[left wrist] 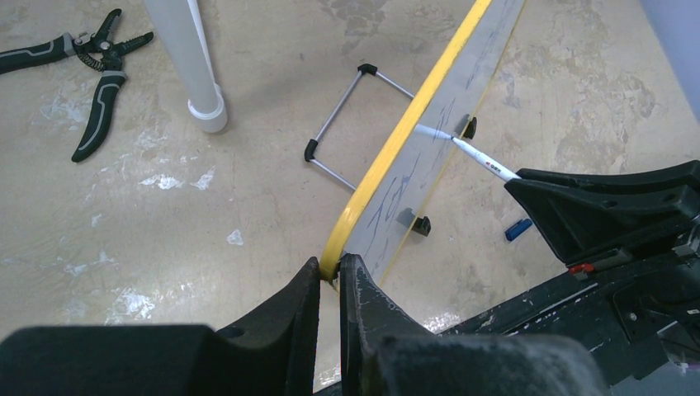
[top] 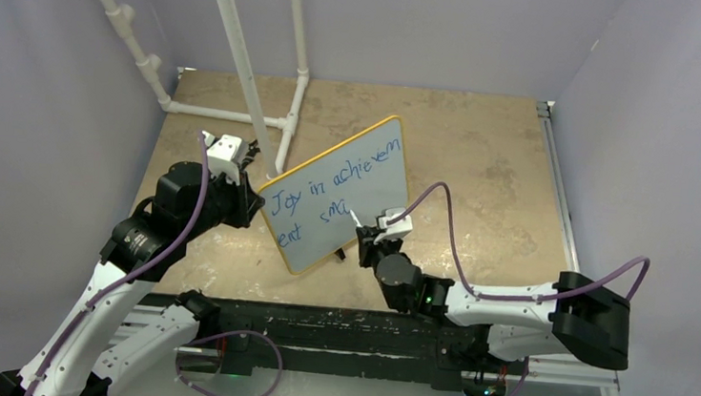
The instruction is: Write a sentence on the whiteboard
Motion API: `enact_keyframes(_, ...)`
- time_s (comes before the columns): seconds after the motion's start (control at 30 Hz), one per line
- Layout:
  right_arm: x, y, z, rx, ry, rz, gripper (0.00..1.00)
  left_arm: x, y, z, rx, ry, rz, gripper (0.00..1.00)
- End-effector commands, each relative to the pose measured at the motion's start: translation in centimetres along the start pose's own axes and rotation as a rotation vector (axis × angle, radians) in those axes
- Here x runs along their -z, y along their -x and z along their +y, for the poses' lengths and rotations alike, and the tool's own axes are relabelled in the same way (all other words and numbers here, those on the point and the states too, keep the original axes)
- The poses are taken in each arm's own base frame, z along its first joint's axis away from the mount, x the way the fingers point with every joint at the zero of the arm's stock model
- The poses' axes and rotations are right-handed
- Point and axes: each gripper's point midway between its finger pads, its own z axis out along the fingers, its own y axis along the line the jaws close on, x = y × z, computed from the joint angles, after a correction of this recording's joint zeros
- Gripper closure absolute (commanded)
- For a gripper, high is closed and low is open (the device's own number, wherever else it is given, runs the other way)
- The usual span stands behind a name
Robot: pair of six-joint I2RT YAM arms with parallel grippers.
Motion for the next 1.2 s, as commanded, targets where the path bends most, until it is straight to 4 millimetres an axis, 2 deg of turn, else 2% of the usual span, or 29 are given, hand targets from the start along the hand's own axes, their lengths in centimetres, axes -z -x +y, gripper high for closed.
enact_keyframes(0.0,0.2,3.2,-0.4,-0.059,-0.022,-0.068,1.0,0.5,1.3,-0.4,0.021,-0.011,-0.037,1.0)
enact_keyframes(0.23,1.0,5.1,-0.7,-0.086,0.034,-0.115,1.0,0.4,1.3,-0.4,0.02,-0.01,-0.035,1.0)
enact_keyframes(0.7,-0.2,7.6,0.3,-0.063,0.074,-0.178,1.0,0.3,1.3,-0.5,0.022,-0.012,-0.034,1.0)
enact_keyframes(0.9,-0.8,7.8,0.9,-0.053,0.092,-0.184,1.0,0.3,1.3,-0.5,0.02,-0.011,-0.032,1.0)
enact_keyframes(1.17,-1.5,6.9,1.0,-0.031,0.087,-0.171,1.0,0.3,1.3,-0.4,0.018,-0.011,-0.032,1.0)
